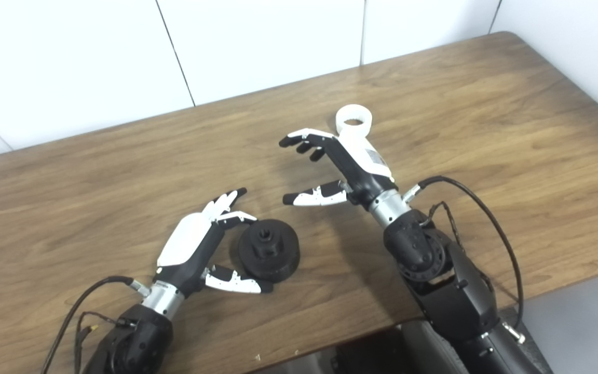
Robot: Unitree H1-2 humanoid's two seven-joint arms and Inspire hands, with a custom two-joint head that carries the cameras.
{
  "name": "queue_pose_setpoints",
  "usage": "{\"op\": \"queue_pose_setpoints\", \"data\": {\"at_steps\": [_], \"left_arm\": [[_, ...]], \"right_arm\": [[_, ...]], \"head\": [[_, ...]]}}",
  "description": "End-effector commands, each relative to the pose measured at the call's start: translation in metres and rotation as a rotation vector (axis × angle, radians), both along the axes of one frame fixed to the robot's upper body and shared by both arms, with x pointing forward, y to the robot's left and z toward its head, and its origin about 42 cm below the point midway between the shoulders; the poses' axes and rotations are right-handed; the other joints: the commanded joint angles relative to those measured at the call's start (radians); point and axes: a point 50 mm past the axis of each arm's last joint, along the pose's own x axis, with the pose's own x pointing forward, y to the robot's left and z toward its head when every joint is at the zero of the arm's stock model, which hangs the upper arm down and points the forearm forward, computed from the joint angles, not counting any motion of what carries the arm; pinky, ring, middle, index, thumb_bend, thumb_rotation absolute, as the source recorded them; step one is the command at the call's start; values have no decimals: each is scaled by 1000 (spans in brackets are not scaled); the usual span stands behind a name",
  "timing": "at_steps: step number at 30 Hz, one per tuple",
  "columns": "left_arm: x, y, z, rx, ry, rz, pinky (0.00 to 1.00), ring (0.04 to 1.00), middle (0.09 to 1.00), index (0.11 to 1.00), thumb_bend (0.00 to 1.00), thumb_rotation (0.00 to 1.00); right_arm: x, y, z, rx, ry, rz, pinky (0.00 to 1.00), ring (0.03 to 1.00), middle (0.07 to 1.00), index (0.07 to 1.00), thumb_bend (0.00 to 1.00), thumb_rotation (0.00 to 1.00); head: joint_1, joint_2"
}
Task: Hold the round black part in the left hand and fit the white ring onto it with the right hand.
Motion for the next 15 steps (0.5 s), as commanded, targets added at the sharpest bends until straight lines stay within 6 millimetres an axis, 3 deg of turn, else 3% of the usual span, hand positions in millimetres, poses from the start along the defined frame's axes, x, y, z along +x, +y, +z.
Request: {"op": "queue_pose_setpoints", "data": {"at_steps": [1, 15], "left_arm": [[6, 14, 3, 48, -18, 16, 1000, 1000, 1000, 608, 955, 288], [7, 11, 0, 38, -12, 13, 1000, 1000, 1000, 602, 962, 287]], "right_arm": [[6, 6, 21, 22, -85, 10, 676, 748, 780, 732, 730, 197], [15, -9, 35, -82, -206, -74, 619, 750, 791, 729, 737, 260]], "head": [[1, -1], [15, -24]]}}
